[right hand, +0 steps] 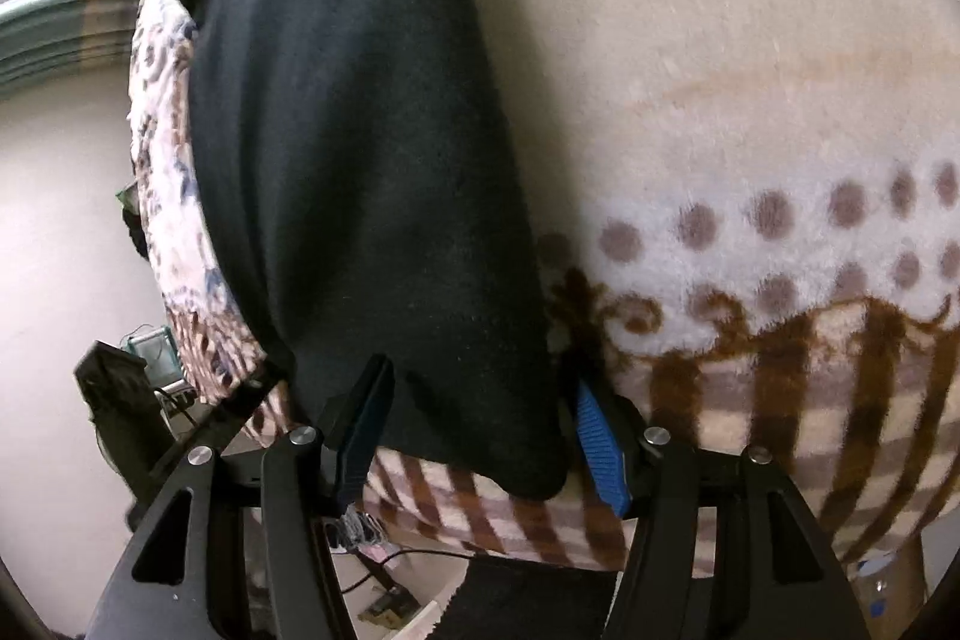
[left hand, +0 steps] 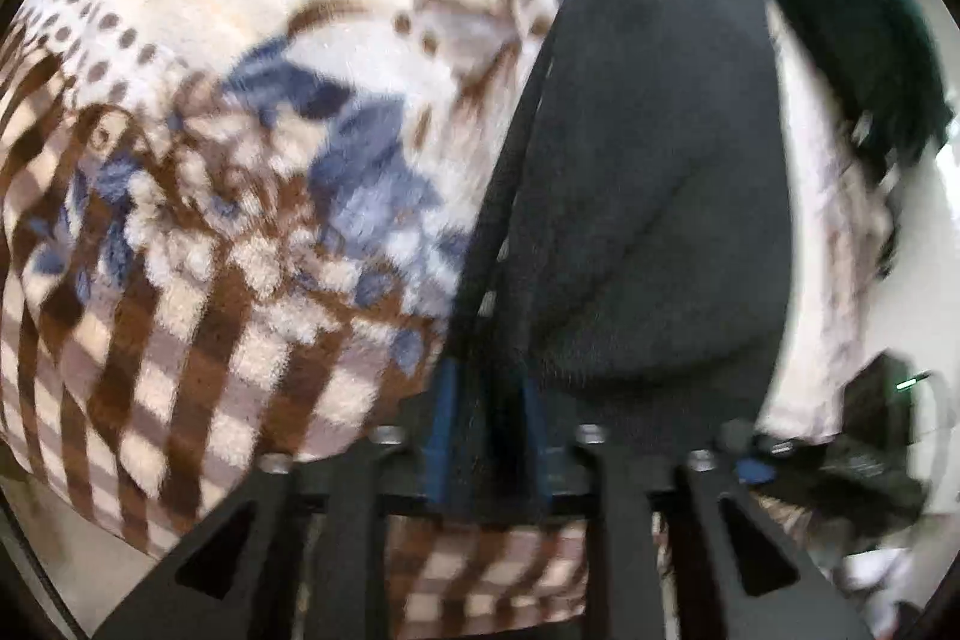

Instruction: Fold small clothes

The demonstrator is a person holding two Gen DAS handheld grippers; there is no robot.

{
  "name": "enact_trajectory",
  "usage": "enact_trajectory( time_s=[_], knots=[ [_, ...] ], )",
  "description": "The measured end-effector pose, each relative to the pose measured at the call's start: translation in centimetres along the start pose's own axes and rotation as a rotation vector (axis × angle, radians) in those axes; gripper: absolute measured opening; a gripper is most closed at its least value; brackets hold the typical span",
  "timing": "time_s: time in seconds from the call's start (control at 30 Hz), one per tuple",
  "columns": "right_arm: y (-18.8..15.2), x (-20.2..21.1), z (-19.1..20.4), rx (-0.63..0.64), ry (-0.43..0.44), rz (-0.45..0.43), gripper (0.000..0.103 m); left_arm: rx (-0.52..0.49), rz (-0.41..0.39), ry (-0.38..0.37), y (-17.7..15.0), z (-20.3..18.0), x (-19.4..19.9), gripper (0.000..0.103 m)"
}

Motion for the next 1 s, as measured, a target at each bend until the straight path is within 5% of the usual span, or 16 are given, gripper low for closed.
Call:
enact_trajectory(
  time_s=[0.1, 0.2, 0.4, 0.43, 0.53, 0.73, 0.87, 1.0],
  knots=[
    [0.2, 0.1, -0.1, -0.011, 0.013, 0.004, 0.062, 0.047, -0.056, -0.048, 0.6, 0.7, 1.2, 0.061],
    [0.4, 0.4, -0.8, -0.011, 0.026, 0.013, 0.062, 0.092, -0.016, -0.079, 0.2, 1.4, -0.5, 0.063],
    [0.6, 0.2, -1.0, -0.005, 0.034, 0.031, 0.062, 0.002, 0.039, -0.059, -0.2, -0.4, -2.7, 0.067],
    [0.6, 0.0, -1.0, -0.004, 0.034, 0.032, 0.062, -0.015, 0.031, -0.057, -0.1, -0.8, -2.5, 0.065],
    [0.8, -0.2, -0.8, -0.003, 0.056, 0.023, 0.062, -0.165, 0.020, -0.016, -0.7, -3.0, -1.6, 0.010],
    [0.6, 1.3, -0.5, 0.057, 0.122, -0.037, 0.056, -0.095, 0.004, -0.054, -0.5, -2.1, -0.6, 0.010],
    [0.4, 1.6, -1.2, 0.050, 0.138, -0.042, 0.014, -0.051, -0.006, -0.087, -0.2, -0.9, 0.9, 0.009],
    [0.1, 3.4, -0.7, 0.046, 0.189, -0.077, 0.011, -0.078, -0.053, -0.140, 1.9, -2.9, 3.9, 0.009]
  ],
)
Point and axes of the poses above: each gripper's, at about its wrist camera, not at the fingertips, and x roughly against the way its jaws point, z to its left, y to its top, the point moved 6 cm from there along -x, roughly the way its jaws point, and after that the axes turned 7 degrees about -z, right-handed, at the moved point
